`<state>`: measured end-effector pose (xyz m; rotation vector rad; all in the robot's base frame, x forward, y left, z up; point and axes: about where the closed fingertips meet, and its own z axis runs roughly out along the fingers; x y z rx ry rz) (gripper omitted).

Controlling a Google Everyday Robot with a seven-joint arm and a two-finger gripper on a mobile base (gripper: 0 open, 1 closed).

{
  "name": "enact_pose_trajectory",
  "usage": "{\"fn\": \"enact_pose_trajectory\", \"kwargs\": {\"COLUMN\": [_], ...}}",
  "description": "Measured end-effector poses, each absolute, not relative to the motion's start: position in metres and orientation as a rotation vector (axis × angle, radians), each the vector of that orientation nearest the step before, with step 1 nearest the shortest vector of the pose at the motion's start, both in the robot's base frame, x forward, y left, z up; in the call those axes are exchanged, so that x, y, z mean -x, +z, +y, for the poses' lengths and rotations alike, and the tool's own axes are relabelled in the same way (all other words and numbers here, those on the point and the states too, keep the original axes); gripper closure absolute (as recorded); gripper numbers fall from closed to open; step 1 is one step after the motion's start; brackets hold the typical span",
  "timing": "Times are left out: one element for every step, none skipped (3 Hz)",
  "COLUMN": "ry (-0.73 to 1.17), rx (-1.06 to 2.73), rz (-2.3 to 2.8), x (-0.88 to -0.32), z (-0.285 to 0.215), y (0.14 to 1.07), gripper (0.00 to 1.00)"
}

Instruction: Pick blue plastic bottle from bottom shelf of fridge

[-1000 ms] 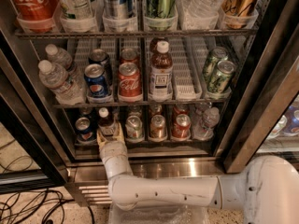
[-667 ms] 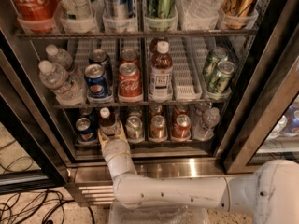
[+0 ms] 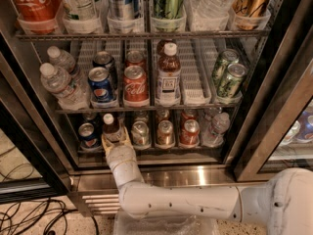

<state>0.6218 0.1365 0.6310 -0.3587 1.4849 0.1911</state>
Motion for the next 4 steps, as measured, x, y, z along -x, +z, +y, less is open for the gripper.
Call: {"fn": "enact_pose_trajectory", "kwargs": {"ry": [0.206, 0.223, 0.245, 0.321], "rx": [0.36, 0.364, 0.369, 0.397], "rz": [1.47, 1.45, 1.432, 1.434], "x": [-0.618, -0.614, -0.608, -0.592], "z": [0.137, 0.138, 0.139, 0.131], "y": [0.637, 0.645, 0.654, 0.666], "gripper": [1.0, 1.0, 1.0, 1.0]}}
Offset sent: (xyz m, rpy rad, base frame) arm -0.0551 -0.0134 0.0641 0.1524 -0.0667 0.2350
